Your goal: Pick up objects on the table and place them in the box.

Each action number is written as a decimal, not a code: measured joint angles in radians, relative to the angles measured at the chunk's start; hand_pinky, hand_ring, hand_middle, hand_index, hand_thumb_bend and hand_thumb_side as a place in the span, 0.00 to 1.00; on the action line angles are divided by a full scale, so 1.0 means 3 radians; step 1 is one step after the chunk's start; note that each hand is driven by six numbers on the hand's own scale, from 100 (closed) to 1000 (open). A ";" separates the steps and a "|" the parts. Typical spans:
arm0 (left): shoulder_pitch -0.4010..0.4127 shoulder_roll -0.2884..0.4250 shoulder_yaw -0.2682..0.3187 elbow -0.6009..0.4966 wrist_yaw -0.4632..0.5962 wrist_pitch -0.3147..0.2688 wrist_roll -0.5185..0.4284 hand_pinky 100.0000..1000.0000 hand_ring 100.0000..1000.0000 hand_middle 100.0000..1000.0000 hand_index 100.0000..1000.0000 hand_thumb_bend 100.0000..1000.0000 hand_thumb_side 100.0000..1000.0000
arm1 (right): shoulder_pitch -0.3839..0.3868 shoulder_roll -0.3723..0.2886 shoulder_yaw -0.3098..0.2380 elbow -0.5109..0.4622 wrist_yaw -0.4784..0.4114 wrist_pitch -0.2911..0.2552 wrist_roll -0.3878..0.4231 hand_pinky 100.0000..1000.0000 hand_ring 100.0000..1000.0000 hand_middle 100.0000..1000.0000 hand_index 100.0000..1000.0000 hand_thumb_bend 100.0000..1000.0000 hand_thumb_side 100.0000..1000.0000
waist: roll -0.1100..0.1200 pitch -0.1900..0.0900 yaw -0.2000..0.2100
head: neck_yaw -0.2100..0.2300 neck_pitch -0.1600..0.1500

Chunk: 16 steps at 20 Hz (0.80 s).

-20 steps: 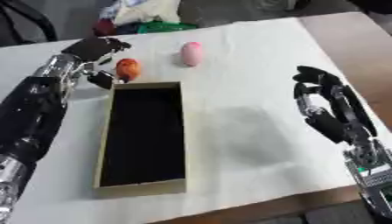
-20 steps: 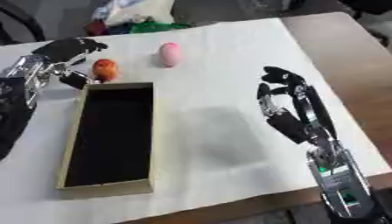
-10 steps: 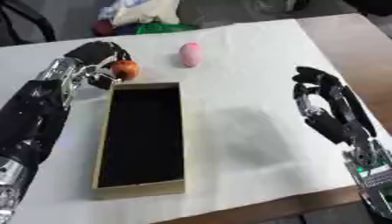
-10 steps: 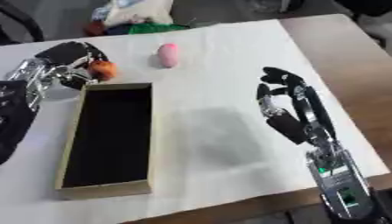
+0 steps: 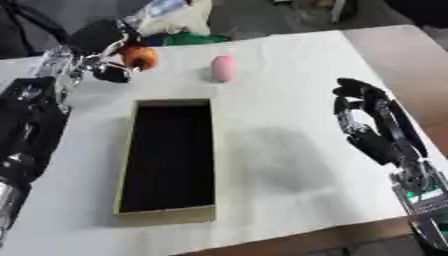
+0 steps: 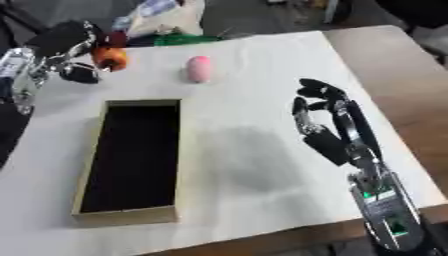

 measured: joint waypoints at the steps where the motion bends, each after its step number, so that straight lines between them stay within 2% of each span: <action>1: 0.0017 0.0039 -0.0053 -0.0105 0.0106 -0.0052 -0.0053 0.49 0.40 0.36 0.64 0.00 0.00 | 0.0004 0.0000 0.0000 0.0001 0.0004 0.0000 -0.0001 0.68 0.80 0.69 0.87 0.00 0.70 | 0.0003 -0.0010 0.0012 | -0.0004 0.0002; 7: 0.0160 0.0170 -0.0423 -0.0610 0.0566 -0.0328 -0.0431 0.51 0.42 0.39 0.65 0.00 0.00 | 0.0027 0.0000 -0.0001 0.0002 0.0015 -0.0003 -0.0003 0.68 0.80 0.69 0.87 0.00 0.71 | 0.0012 -0.0052 0.0054 | -0.0025 0.0030; 11: 0.0240 0.0178 -0.0665 -0.0794 0.0654 -0.0483 -0.0640 0.51 0.43 0.40 0.66 0.00 0.00 | 0.0028 0.0000 -0.0001 0.0002 0.0020 -0.0004 -0.0003 0.68 0.80 0.69 0.87 0.00 0.71 | 0.0011 -0.0054 0.0052 | -0.0034 0.0031; 16: 0.0305 0.0163 -0.0873 -0.0859 0.0668 -0.0628 -0.0821 0.53 0.44 0.42 0.67 0.00 0.02 | 0.0028 0.0000 -0.0005 0.0002 0.0025 -0.0004 -0.0004 0.68 0.80 0.69 0.87 0.00 0.72 | 0.0006 -0.0064 0.0048 | -0.0035 0.0031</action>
